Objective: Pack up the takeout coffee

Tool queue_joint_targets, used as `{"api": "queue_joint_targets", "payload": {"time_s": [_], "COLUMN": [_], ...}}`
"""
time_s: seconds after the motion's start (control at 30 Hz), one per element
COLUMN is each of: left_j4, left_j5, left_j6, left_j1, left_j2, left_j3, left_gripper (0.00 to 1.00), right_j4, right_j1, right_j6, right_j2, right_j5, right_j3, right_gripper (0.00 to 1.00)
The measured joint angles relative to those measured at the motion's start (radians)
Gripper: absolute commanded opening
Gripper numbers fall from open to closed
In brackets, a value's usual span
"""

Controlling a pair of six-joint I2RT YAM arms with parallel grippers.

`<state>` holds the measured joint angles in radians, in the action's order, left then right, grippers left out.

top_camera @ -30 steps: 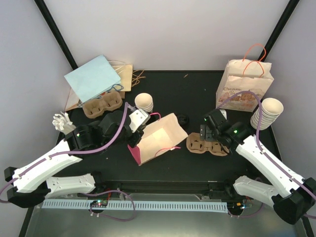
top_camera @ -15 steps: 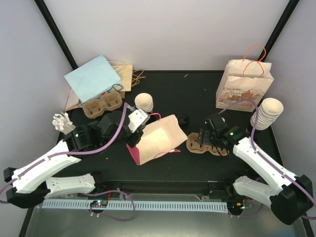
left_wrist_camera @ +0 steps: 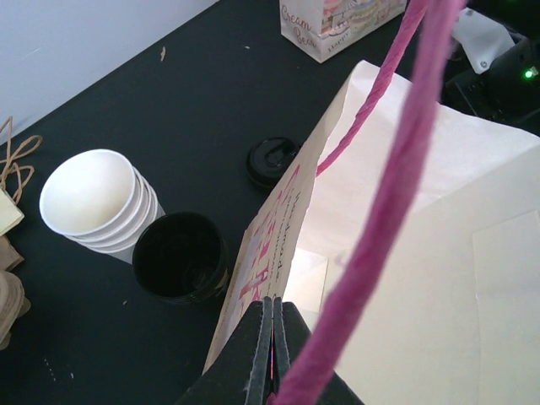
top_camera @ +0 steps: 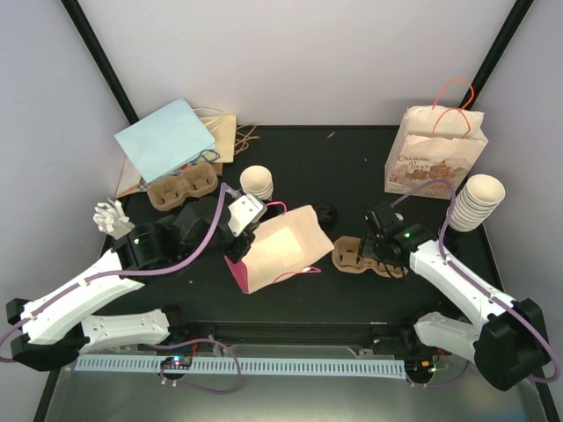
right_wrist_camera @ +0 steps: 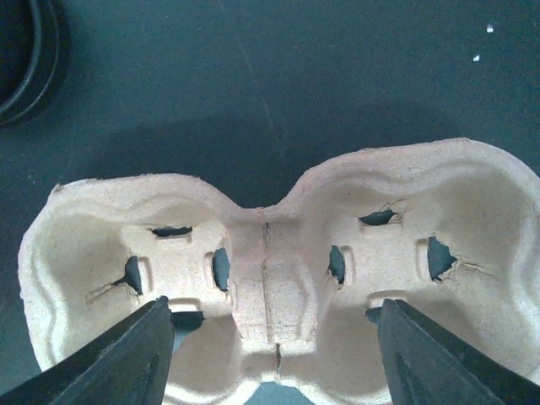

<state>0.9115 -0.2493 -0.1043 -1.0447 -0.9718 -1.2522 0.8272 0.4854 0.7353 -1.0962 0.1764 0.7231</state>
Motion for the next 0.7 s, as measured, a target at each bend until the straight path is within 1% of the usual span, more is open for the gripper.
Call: {"api": "queue_joint_targets", "payload": {"time_s": [0.57, 0.67, 0.7], "left_j4": [0.000, 0.000, 0.000], "left_j5": [0.000, 0.000, 0.000], "left_j6": [0.000, 0.000, 0.000], "left_j1": [0.000, 0.000, 0.000], "left_j2": [0.012, 0.016, 0.016], "left_j3": [0.001, 0.006, 0.006], "left_gripper": [0.02, 0.02, 0.02], "right_j4": [-0.069, -0.087, -0.094], "right_j1": [-0.005, -0.005, -0.005], "right_j6": [-0.023, -0.023, -0.023], "right_j2": [-0.113, -0.141, -0.150], "right_j5": [-0.025, -0.026, -0.025], "right_j3": [-0.043, -0.044, -0.045], "right_gripper": [0.65, 0.64, 0.61]}}
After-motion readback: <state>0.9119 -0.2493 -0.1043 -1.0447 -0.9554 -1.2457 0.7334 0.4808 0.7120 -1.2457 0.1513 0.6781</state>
